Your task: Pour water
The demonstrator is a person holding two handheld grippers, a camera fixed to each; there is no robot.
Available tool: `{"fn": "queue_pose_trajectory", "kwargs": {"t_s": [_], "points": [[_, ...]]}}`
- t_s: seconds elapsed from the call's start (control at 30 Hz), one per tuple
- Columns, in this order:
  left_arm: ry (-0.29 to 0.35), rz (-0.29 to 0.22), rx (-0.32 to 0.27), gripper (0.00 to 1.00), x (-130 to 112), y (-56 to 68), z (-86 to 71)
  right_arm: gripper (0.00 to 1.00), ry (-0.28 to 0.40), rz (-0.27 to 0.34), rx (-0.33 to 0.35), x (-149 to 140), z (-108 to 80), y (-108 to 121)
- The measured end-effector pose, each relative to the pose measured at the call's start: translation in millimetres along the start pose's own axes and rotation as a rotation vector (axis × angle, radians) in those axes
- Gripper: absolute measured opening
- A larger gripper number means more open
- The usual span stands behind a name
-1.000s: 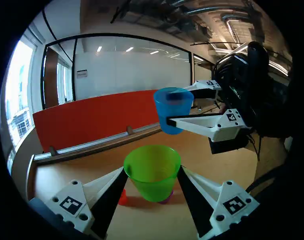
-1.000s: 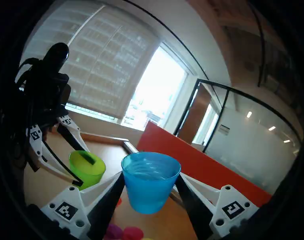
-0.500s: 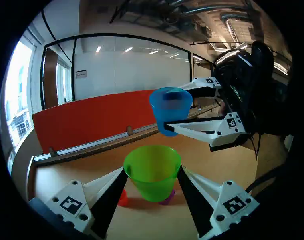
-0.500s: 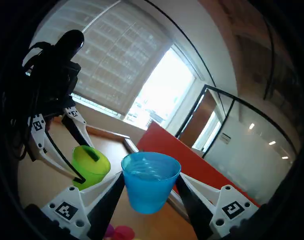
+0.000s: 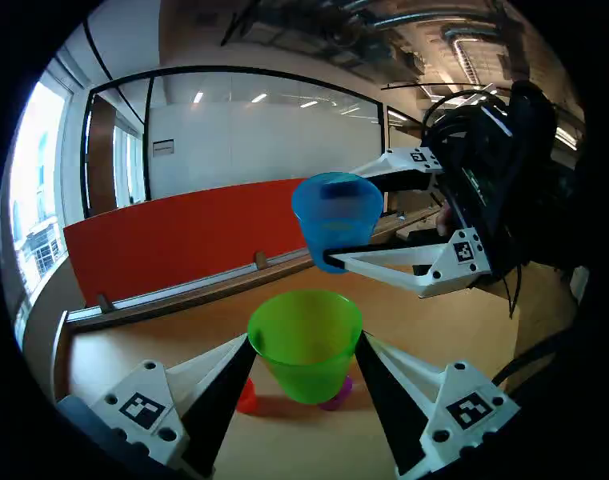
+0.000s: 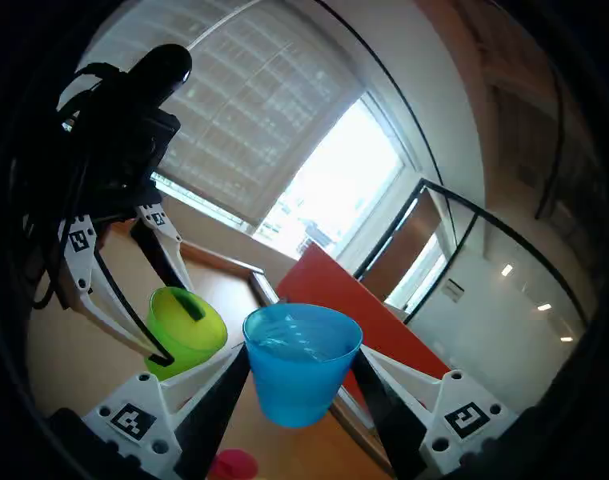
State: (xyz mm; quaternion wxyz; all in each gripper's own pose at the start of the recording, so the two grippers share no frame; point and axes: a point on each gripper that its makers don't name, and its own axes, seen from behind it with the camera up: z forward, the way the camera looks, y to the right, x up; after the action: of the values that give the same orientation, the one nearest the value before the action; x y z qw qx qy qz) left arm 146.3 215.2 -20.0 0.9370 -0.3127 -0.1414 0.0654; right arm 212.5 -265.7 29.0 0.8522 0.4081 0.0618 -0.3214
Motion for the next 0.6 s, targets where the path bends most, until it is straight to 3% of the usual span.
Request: {"fn": "queue_pose_trajectory", "kwargs": {"t_s": [0.6], "points": [[-0.002, -0.016, 0.016, 0.86, -3, -5.2, 3.7, 0.89, -0.012, -0.087, 0.03, 2, 7.5, -11]]}}
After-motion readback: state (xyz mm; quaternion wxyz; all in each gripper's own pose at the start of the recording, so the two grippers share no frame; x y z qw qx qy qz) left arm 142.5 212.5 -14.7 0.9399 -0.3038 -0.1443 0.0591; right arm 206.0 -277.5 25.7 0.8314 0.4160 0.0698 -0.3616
